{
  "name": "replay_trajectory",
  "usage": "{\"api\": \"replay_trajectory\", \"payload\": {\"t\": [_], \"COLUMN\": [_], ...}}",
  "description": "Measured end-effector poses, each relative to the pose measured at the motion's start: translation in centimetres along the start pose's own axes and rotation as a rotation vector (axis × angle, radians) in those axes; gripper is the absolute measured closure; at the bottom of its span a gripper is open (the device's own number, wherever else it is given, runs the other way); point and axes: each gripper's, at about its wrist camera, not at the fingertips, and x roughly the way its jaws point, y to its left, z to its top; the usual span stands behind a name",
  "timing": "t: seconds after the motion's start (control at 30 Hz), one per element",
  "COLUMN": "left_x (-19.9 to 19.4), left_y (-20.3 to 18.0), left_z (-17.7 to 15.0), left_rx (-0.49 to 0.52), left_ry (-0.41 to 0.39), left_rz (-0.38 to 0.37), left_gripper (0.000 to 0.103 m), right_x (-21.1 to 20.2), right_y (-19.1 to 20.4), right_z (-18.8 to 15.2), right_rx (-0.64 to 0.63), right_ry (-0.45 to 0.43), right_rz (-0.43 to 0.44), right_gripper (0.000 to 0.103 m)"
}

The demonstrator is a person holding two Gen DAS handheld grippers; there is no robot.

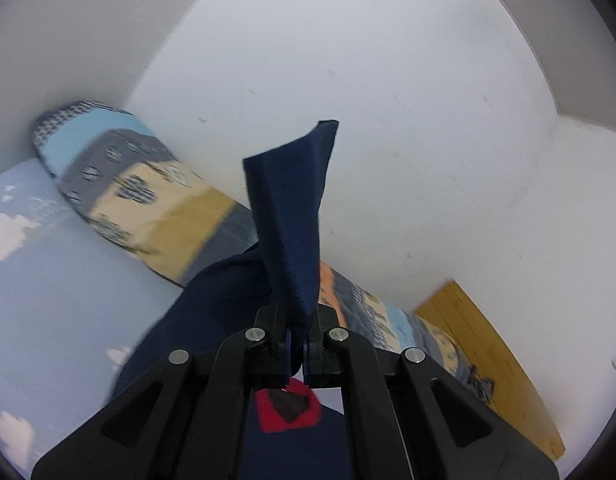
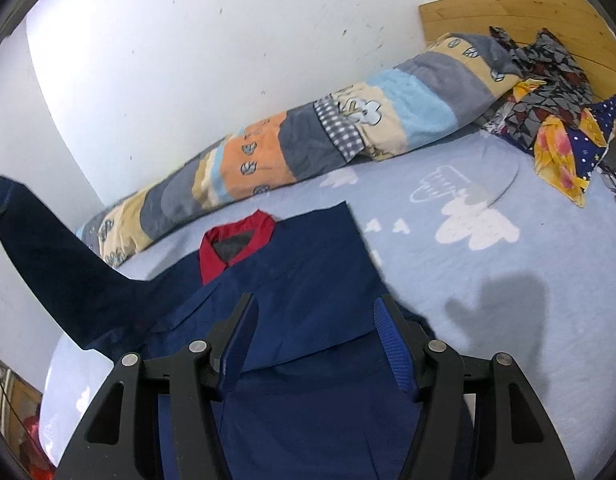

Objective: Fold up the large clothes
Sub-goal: 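Lift the sleeve with the left gripper and lay it across the jacket front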

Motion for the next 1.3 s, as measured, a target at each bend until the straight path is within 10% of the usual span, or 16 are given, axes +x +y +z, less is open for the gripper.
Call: {"api": "replay_trajectory", "payload": {"t": [0.43,0.87,1.1,1.3], "left_x": [9.8,18.0,18.8,18.4], "left_y": [-12.8,-14.2,-14.1,-13.9], "left_z": [-13.2,-36.2,-41.8,-43.4], "left_rx": [0.134,0.23,0.294,0.374], "left_ry": [0.239,0.514,0.572,0.628], "left_rz": [-0.126,0.031,0.095,0.087], "left_gripper": [0.102,0.102,0.101,0.057], "right_x": [-3.0,-4.2,-4.3,-4.0], "right_y": [-4.0,-6.4,-7.2,-7.8], "right_z": [1.1,1.5,1.6,1.6], "right_rx": [0.089,0.136,0.163,0.188], "right_ry": [-0.062,-0.074,-0.071,-0.062], "right_rz": [0.019,0.029,0.034,0.026], "right_gripper": [0.039,0.039,0.039,0.039]}}
